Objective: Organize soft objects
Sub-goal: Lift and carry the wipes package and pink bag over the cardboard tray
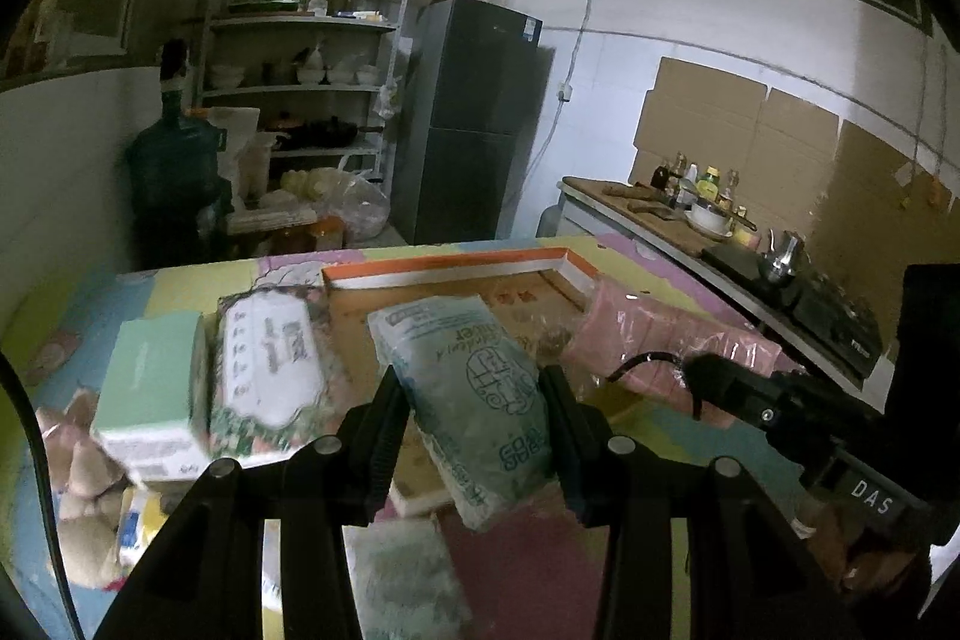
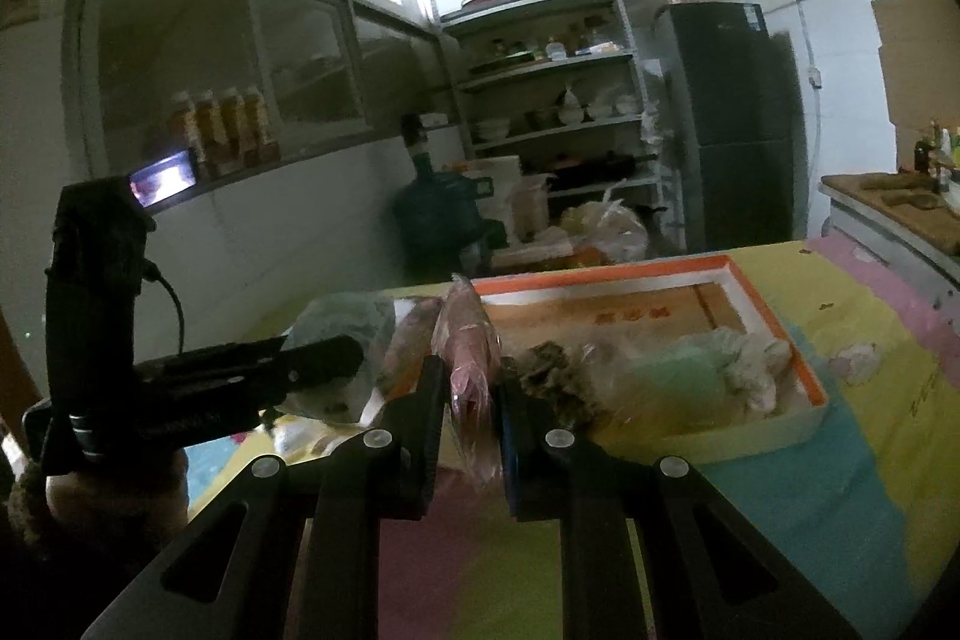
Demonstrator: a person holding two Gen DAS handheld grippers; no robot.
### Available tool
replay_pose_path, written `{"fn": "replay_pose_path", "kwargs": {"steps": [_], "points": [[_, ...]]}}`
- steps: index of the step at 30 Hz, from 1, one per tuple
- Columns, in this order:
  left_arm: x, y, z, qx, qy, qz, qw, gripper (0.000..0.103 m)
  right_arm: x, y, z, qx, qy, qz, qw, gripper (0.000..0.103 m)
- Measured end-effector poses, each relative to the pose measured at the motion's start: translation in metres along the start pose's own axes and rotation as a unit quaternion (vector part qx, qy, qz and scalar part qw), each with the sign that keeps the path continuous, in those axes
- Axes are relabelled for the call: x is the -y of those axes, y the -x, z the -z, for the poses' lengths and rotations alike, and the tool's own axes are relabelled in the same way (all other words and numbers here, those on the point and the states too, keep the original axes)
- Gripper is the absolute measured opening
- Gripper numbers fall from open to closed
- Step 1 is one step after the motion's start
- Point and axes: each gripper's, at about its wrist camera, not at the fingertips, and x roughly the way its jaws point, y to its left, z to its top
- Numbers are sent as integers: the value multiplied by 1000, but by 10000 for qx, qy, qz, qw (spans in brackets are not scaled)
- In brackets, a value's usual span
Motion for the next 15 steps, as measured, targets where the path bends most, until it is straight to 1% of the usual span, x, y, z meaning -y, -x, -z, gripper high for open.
{"fn": "replay_pose_path", "kwargs": {"steps": [8,15], "points": [[0,-28,-21,-30,117,88,9999,45,19,-19,-21,74,-12,149,9999,17],[-1,-53,-33,-134,165,161,9996,45,33,-33,-32,84,20,233,9997,17]]}}
